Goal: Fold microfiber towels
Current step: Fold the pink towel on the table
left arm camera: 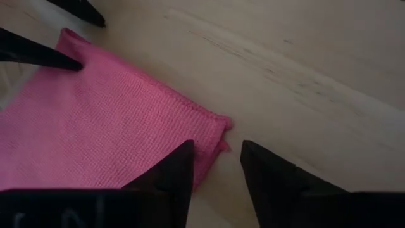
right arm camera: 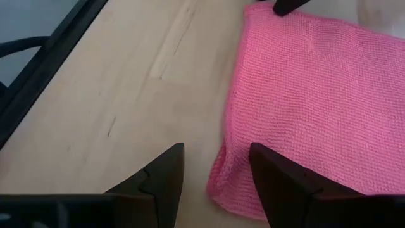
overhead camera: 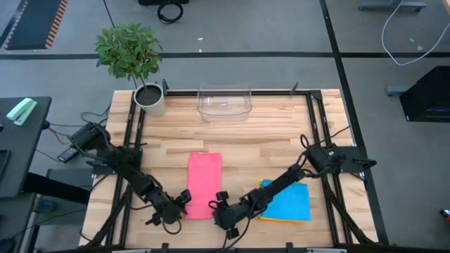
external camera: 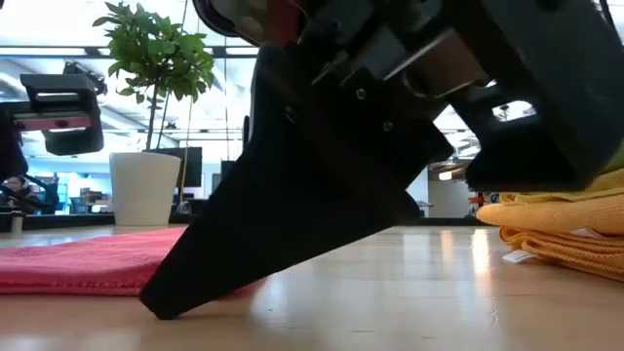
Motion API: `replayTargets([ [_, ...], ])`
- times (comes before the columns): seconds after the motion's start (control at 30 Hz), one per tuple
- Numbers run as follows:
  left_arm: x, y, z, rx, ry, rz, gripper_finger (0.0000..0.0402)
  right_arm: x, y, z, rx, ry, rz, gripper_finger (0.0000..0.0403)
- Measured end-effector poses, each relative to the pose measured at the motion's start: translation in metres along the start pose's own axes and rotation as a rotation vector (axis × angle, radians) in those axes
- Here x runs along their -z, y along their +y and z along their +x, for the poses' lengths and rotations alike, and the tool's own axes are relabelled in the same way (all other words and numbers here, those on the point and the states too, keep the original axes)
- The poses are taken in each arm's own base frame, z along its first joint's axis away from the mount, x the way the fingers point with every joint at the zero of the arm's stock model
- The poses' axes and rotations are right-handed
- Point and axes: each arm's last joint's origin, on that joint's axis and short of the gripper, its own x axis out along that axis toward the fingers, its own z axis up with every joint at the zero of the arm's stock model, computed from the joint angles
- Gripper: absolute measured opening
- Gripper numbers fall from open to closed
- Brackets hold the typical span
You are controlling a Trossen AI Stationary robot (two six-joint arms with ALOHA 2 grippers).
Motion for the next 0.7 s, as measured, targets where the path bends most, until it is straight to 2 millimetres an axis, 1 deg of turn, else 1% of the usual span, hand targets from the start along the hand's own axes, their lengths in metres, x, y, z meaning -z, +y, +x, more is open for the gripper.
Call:
replayTargets([
  [0.13,0.001,0.000,0.000,0.002,0.005,-0.009,0.0126,0.001,0.003,-0.001,0.014,0.010,-0.009,0.0188],
  [0.27,0.003,0.002,0.004,0.001,0.009,-0.091,0.0113,0.002,0.005,-0.002,0.030,0.012,-0.001,0.0187],
  [0.37,0.004,0.005,0.009,0.008,0.000,-0.134,0.0106,0.003,0.005,-0.003,0.033,0.025,0.037,0.0173],
  [0.43,0.004,0.008,0.011,0.018,-0.019,-0.155,0.0101,0.003,0.003,-0.003,0.039,0.031,0.059,0.0152],
  [0.53,0.005,0.011,0.012,0.015,-0.030,-0.197,0.0087,0.003,0.002,-0.003,0.043,0.033,0.080,0.0109],
  [0.6,0.006,0.013,0.012,0.014,-0.030,-0.240,0.0069,0.003,0.002,-0.003,0.047,0.034,0.100,0.0076],
  [0.7,0.006,0.014,0.013,0.014,-0.035,-0.317,0.0026,0.003,0.001,-0.003,0.047,0.036,0.136,0.0032],
])
